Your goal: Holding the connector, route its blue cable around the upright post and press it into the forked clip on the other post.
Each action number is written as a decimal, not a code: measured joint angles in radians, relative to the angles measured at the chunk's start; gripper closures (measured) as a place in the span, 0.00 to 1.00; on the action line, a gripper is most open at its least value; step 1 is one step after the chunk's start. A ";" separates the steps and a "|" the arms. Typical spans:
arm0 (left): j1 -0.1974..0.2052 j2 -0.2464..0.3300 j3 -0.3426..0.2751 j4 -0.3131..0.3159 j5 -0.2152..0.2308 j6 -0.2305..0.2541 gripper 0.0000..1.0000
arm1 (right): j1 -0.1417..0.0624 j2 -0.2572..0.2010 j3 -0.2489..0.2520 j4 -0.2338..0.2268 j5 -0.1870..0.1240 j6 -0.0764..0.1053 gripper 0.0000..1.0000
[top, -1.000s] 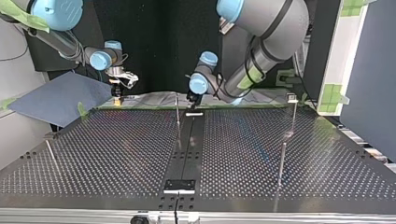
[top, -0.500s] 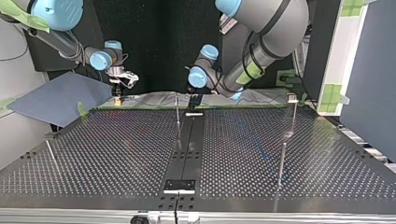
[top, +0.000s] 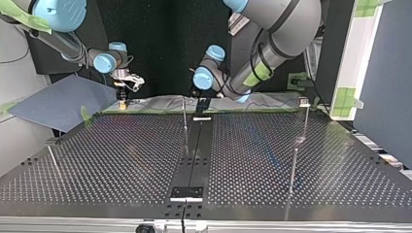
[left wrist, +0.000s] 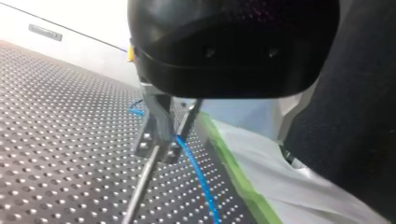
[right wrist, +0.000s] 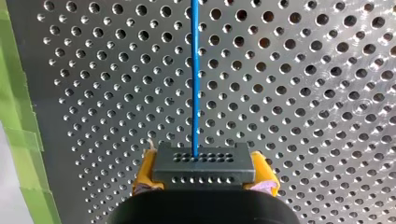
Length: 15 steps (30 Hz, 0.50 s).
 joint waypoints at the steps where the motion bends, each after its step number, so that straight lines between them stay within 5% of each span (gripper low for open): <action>1: -0.001 0.002 0.000 0.001 -0.002 0.000 0.00 | 0.000 0.000 0.000 0.000 0.000 0.000 1.00; 15: -0.017 0.026 -0.046 0.034 -0.005 0.000 0.00 | 0.000 0.000 0.000 0.003 -0.003 0.005 1.00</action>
